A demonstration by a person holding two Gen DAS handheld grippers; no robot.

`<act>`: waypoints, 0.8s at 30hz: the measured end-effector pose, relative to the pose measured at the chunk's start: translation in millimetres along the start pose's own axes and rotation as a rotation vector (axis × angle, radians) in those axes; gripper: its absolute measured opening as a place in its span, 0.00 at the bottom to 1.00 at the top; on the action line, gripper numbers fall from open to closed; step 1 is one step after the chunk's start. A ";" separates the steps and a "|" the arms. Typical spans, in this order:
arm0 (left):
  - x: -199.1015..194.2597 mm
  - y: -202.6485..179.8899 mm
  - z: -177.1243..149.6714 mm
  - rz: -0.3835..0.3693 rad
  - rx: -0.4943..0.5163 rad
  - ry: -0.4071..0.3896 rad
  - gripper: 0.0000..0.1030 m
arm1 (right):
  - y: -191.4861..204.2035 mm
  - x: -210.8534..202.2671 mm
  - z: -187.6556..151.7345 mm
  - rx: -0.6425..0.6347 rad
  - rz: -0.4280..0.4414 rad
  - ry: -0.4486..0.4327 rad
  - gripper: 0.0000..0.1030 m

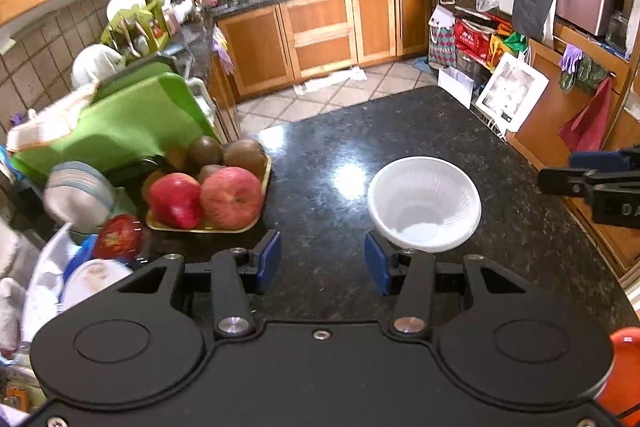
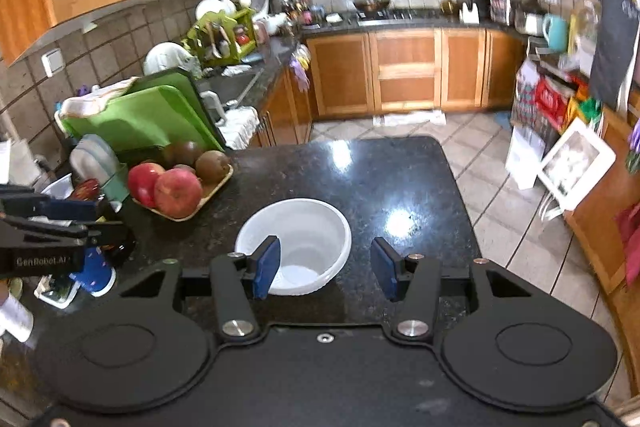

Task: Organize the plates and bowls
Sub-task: 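Close both tools on the rim of the three stacked white bowls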

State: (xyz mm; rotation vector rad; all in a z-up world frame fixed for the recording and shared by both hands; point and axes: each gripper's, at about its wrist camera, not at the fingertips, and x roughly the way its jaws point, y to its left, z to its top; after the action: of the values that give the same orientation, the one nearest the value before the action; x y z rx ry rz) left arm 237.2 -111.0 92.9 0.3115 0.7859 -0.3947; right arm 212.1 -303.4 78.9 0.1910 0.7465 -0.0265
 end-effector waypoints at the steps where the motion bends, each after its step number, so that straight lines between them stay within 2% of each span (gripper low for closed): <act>1: 5.3 0.4 1.5 -0.008 -0.001 0.013 0.53 | -3.7 6.9 0.3 0.005 0.006 0.016 0.51; 8: 45.2 -10.8 12.6 -0.007 0.012 0.057 0.53 | -19.5 54.9 -0.3 0.034 0.027 0.064 0.51; 13: 67.7 -13.3 15.2 -0.037 -0.006 0.078 0.53 | -25.2 83.2 1.2 0.084 0.047 0.097 0.47; 20: 91.3 -17.1 17.9 -0.078 -0.035 0.091 0.51 | -21.0 106.5 -0.3 0.097 0.059 0.108 0.46; 24: 99.6 -20.2 17.7 -0.071 -0.022 0.095 0.51 | -14.1 111.9 -2.9 0.068 0.041 0.101 0.46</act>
State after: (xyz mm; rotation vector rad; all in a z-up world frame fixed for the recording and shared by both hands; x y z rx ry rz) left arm 302.9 -158.7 29.1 0.2841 0.8951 -0.4402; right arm 291.0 -311.8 -1.3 0.2744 0.8428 -0.0031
